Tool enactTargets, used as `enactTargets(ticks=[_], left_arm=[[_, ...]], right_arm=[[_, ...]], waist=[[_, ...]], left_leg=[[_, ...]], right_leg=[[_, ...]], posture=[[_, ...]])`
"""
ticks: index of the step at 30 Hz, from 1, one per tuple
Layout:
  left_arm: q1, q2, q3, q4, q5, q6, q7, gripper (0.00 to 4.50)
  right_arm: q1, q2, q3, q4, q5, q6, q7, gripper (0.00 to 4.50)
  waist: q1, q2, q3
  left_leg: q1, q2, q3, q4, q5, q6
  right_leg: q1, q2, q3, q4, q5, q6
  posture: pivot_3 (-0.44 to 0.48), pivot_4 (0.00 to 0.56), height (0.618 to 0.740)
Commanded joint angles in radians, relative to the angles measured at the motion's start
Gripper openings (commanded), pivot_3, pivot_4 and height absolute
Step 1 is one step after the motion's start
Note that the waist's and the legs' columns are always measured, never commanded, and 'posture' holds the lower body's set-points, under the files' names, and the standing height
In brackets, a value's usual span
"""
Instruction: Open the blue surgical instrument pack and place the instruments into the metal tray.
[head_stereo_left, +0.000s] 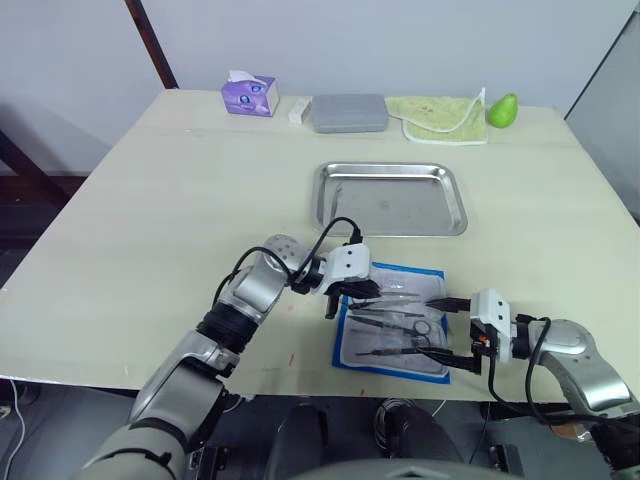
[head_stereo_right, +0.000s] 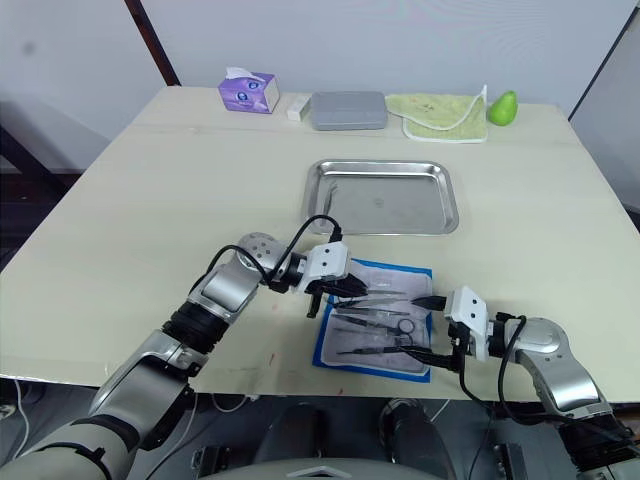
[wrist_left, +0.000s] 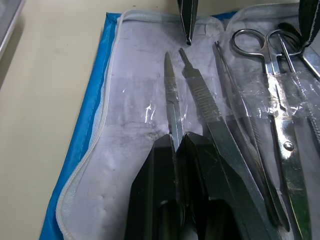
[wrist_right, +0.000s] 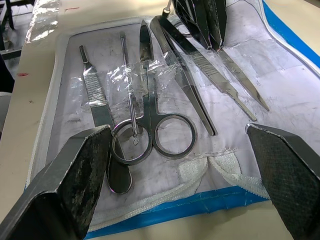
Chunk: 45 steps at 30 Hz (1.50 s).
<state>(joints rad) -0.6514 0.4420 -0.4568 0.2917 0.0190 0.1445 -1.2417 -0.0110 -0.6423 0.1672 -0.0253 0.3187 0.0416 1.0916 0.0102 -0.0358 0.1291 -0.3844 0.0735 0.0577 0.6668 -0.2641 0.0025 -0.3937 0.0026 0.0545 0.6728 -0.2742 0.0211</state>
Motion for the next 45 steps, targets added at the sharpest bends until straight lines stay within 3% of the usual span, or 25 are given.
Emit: enactTargets(ticks=[1,21,45], left_arm=[[0.004,0.025,-0.038,0.003,0.050,0.066,-0.013,0.09],[-0.132,0.020,-0.032,-0.125,0.008,0.261,-0.100,0.09],[-0.107,0.186,0.023,-0.211,-0.022,0.255,-0.169,0.09]], right_arm=[[0.031,-0.004,0.045,0.050,-0.059,0.052,-0.008,4.50],[0.000,0.015,0.086,0.073,-0.089,0.075,-0.028,4.50],[-0.019,0.005,0.096,0.107,-0.098,0.070,-0.006,4.50]], waist=[[0.000,0.000,0.000],[-0.025,0.000,0.002],[-0.024,-0.001,0.002]], left_leg=[[0.000,0.000,0.000,0.000,0.000,0.000],[-0.001,0.000,-0.001,0.000,0.000,0.000],[-0.001,0.001,-0.001,0.000,0.000,0.000]], right_leg=[[0.000,0.000,0.000,0.000,0.000,0.000],[-0.001,0.002,0.000,0.000,0.000,0.001],[-0.001,0.001,0.000,0.000,0.000,0.000]], posture=[[0.000,0.150,0.738],[0.000,0.150,0.738],[0.000,0.150,0.738]])
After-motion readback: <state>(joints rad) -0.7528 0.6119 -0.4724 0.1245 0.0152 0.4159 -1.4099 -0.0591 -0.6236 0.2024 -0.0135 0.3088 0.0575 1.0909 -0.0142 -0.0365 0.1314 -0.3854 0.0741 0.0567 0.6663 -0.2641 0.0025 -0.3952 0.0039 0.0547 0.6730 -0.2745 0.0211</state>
